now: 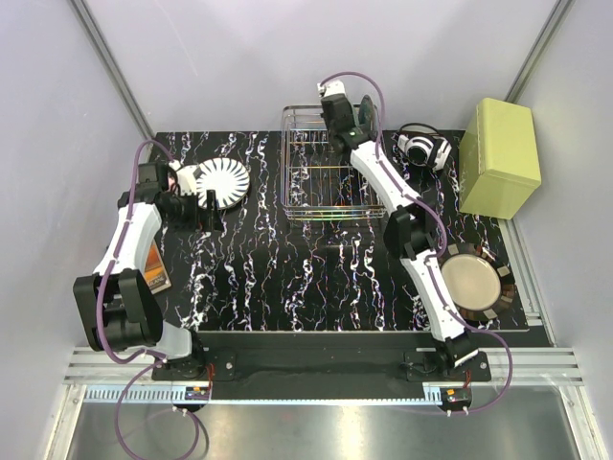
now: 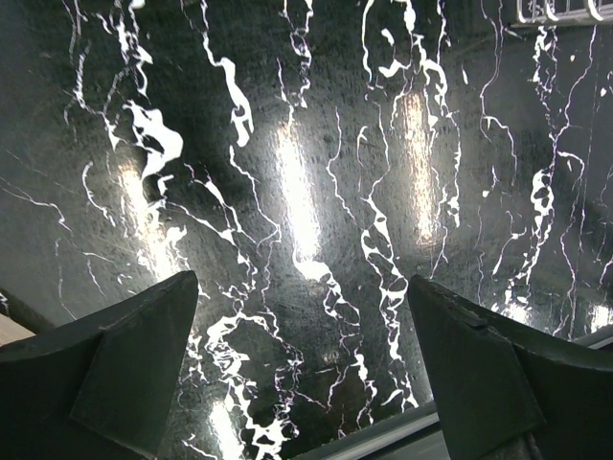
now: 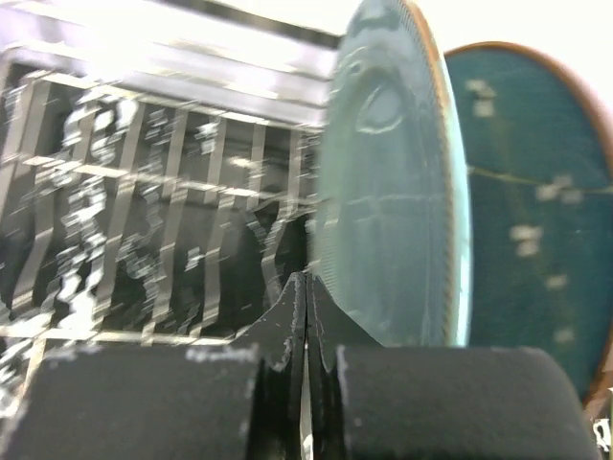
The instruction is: Load the plates into the dish rack
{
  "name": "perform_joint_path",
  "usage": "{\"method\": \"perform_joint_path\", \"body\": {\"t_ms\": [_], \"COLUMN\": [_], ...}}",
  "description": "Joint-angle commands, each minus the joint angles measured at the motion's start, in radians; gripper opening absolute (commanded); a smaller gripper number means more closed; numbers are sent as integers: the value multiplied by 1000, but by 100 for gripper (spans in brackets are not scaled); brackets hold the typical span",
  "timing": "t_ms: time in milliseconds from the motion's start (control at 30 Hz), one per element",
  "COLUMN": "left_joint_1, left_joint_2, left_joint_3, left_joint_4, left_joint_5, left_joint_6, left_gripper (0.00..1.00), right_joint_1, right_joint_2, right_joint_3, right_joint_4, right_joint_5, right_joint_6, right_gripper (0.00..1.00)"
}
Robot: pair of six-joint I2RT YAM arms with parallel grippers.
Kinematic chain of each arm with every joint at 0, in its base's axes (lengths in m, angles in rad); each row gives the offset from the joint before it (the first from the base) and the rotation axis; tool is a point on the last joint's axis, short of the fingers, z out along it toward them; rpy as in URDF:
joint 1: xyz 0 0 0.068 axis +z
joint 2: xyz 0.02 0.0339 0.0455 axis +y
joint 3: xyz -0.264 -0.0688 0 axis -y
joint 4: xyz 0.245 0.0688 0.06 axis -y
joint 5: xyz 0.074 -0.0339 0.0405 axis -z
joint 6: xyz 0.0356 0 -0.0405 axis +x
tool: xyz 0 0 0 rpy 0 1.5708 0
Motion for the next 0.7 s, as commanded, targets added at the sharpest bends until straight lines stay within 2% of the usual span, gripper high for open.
{"method": "perform_joint_path", "body": {"t_ms": [0,133,300,367,433,467,567,600,667], "left_joint_1": [4,4,6,4,6,4,4,4,6], "left_joint_2": [-24,-5,24,35,53,97,238,277,384], "left_joint_3": [-5,12,62,87,107,156,313,349,432], "left_joint_4": [32,46,69,107,166,173,139,133,125], "left_joint_5": [11,-42,-295,-363,-369,-331,-207,-178,-119], "left_joint_6": [-18,-33,-53,-41,-38,-39,-41,-42,-33], "left_gripper": [97,99,99,99,99,99,99,99,99], "right_joint_1": [-53,-56,-49,-36,-18,-12,16,19,30], "right_joint_2": [-71,-71,-74,-89,-108,-112,-143,-154,-189], "right_joint_3": [42,50,64,65,70,75,81,81,73], "right_joint_4": [44,52,49,46,36,24,-14,-29,-86], "right_joint_5": [54,59,40,-9,-64,-79,-176,-211,-330], "right_joint_6": [8,-2,11,21,27,31,56,65,97], "right_gripper": [0,0,0,0,2,5,31,43,52]}}
